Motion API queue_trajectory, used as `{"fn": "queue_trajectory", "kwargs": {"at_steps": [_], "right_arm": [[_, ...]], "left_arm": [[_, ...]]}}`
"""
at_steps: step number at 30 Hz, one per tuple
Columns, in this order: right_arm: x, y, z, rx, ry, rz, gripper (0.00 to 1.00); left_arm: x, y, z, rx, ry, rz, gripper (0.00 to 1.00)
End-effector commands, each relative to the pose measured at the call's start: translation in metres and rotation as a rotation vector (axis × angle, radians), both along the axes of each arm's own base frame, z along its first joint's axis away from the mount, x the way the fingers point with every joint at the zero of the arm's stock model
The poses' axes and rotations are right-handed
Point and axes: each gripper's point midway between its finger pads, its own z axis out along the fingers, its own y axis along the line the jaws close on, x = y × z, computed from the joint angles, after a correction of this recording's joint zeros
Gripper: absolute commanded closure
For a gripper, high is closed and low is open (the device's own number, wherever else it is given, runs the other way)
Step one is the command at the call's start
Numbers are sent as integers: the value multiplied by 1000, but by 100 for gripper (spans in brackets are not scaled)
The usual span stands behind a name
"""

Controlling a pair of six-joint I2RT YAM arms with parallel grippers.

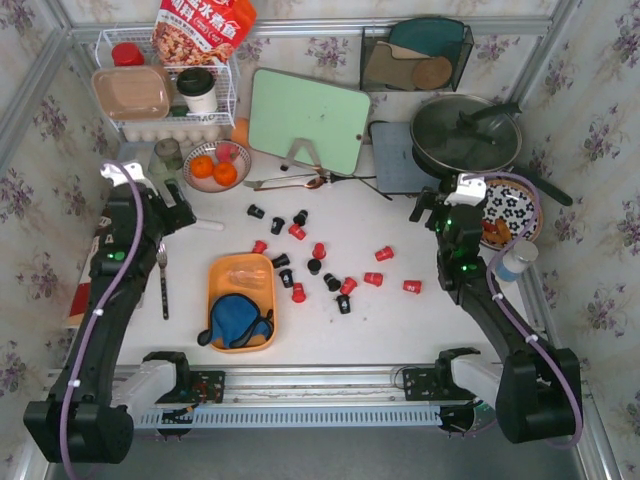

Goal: Mix the coffee capsules in the storage basket

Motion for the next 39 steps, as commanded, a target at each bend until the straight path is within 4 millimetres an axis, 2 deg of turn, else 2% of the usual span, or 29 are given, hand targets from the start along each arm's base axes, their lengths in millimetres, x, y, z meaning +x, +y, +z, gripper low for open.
{"fn": "queue_trajectory", "kwargs": {"at_steps": [1, 4, 9, 13, 17, 20, 22, 28, 32, 34, 39], "right_arm": [[-9, 1, 3, -15, 54, -14, 0], [-14, 11, 12, -21, 63, 18, 0], [-25, 31, 25, -56, 79, 77, 0], [-32, 58, 31, -105, 95, 151, 0], [-38, 93, 28, -120, 107, 253, 0], [-43, 123, 23, -112, 117, 333, 1], [-51, 154, 20, -106, 116, 428, 3], [-84, 239, 13, -142, 89, 696, 9], [-108, 288, 2, -107, 59, 811, 11], [-121, 308, -6, -137, 38, 872, 11], [-140, 341, -19, -266, -57, 1066, 16]], "left_arm": [[-53, -23, -15, -158, 259, -36, 0], [-67, -38, 1, -221, 223, -101, 0], [-85, -50, 13, -244, 174, -176, 0], [-101, -56, 6, -224, 242, -248, 0], [-110, -59, -8, -211, 293, -281, 0], [-114, -63, -17, -237, 308, -295, 6], [-115, -67, -23, -265, 326, -299, 10], [-119, -78, -42, -311, 389, -333, 19], [-117, -78, -54, -311, 425, -336, 24], [-113, -81, -55, -316, 430, -348, 27], [-108, -79, -58, -302, 463, -347, 30]]}}
